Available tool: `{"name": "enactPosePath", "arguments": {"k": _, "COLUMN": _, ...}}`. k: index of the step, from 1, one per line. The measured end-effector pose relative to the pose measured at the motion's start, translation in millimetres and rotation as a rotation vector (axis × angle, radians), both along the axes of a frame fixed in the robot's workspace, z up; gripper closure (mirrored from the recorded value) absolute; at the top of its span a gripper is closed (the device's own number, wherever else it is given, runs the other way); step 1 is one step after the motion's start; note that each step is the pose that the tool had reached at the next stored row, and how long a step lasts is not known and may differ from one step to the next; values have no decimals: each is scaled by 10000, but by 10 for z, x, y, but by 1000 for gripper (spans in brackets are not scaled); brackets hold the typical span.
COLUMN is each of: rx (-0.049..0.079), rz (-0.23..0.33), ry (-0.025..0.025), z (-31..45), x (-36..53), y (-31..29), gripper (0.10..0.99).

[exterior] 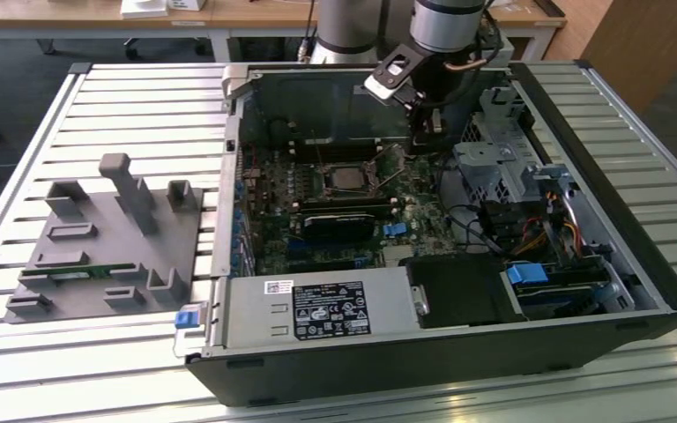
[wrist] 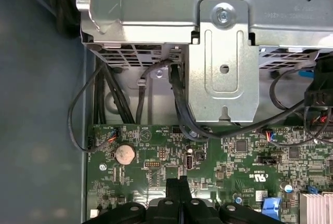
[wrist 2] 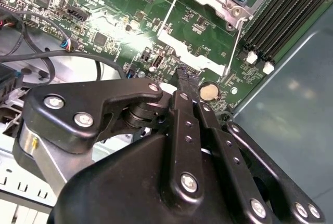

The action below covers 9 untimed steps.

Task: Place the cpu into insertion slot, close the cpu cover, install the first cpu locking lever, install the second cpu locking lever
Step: 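Close the cpu cover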

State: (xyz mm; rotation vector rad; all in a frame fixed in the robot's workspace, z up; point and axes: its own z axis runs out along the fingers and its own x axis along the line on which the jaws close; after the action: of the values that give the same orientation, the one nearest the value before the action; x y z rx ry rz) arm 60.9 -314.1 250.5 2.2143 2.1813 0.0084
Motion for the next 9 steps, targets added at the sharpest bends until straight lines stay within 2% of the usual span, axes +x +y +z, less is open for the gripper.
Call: {"name": "enactPosePath", "arguments": {"k": 9, "rx": -1, "rz": 0, "ry": 22, "z": -44, "x": 1, "y": 1, "gripper": 980}}
